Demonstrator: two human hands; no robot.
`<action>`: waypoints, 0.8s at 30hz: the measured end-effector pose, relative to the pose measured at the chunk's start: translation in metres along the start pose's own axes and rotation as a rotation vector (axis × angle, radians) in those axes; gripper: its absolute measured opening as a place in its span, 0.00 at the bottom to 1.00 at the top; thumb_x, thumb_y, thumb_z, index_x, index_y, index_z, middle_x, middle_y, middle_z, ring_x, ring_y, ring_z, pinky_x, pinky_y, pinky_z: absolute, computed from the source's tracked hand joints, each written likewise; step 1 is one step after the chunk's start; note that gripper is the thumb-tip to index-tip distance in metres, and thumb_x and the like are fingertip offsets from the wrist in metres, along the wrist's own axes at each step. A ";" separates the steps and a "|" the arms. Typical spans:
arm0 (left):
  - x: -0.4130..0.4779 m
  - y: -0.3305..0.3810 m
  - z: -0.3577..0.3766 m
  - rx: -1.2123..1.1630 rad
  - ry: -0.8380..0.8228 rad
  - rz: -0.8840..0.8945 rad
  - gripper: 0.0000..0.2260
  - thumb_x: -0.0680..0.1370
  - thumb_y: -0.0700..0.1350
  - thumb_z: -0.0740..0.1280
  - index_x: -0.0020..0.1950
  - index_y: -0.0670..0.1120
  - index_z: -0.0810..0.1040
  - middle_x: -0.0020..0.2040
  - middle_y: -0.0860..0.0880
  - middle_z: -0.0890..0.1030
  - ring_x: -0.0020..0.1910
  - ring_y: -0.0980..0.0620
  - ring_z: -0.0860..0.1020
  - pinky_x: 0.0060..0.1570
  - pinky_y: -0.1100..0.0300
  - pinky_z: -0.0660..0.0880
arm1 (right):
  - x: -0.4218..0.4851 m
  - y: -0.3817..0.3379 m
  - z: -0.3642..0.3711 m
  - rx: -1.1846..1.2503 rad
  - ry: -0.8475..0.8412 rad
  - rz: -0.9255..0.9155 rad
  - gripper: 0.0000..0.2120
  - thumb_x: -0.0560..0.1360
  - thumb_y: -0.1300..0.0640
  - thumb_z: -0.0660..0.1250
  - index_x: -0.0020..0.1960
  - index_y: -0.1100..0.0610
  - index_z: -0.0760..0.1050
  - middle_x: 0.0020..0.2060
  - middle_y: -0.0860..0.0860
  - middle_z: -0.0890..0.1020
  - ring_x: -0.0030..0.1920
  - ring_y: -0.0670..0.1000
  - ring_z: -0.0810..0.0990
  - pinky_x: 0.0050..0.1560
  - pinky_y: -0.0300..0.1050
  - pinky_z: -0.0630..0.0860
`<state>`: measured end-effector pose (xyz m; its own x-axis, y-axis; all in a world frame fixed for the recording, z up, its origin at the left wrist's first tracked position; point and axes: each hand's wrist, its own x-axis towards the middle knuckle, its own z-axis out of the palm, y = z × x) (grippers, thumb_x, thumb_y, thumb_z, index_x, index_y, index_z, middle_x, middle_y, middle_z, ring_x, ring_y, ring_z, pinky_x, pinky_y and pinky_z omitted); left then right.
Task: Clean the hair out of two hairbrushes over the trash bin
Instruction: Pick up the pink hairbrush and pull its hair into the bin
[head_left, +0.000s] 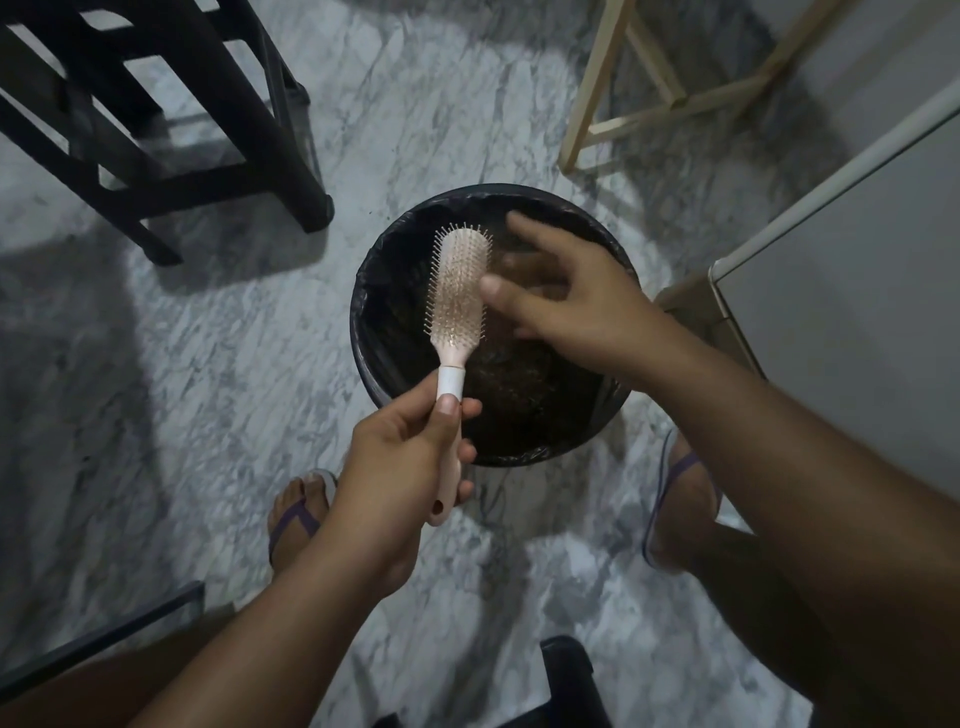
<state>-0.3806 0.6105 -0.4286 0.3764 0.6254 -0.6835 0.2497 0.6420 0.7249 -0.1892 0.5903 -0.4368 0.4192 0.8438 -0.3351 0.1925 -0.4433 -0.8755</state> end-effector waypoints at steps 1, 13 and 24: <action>0.000 -0.001 0.000 0.005 -0.002 0.000 0.15 0.82 0.43 0.63 0.68 0.51 0.78 0.51 0.51 0.85 0.32 0.57 0.75 0.33 0.58 0.75 | 0.000 0.000 0.002 -0.025 0.013 -0.052 0.30 0.73 0.49 0.75 0.73 0.49 0.72 0.59 0.49 0.83 0.54 0.45 0.85 0.57 0.52 0.83; 0.006 -0.002 -0.005 -0.097 0.043 -0.049 0.12 0.83 0.44 0.62 0.65 0.47 0.80 0.50 0.50 0.82 0.35 0.56 0.75 0.32 0.58 0.74 | 0.012 -0.008 -0.040 0.293 0.663 -0.267 0.04 0.80 0.60 0.68 0.48 0.59 0.80 0.38 0.54 0.84 0.35 0.45 0.83 0.32 0.39 0.79; 0.002 0.003 -0.001 -0.064 0.044 0.027 0.14 0.83 0.43 0.62 0.67 0.49 0.79 0.50 0.51 0.83 0.35 0.55 0.75 0.33 0.57 0.75 | 0.012 0.018 -0.030 -0.599 -0.078 0.277 0.17 0.79 0.58 0.61 0.67 0.57 0.74 0.65 0.59 0.76 0.62 0.59 0.75 0.60 0.52 0.76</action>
<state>-0.3805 0.6142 -0.4276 0.3427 0.6605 -0.6681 0.1820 0.6510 0.7369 -0.1541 0.5833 -0.4459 0.4631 0.6839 -0.5638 0.5563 -0.7195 -0.4157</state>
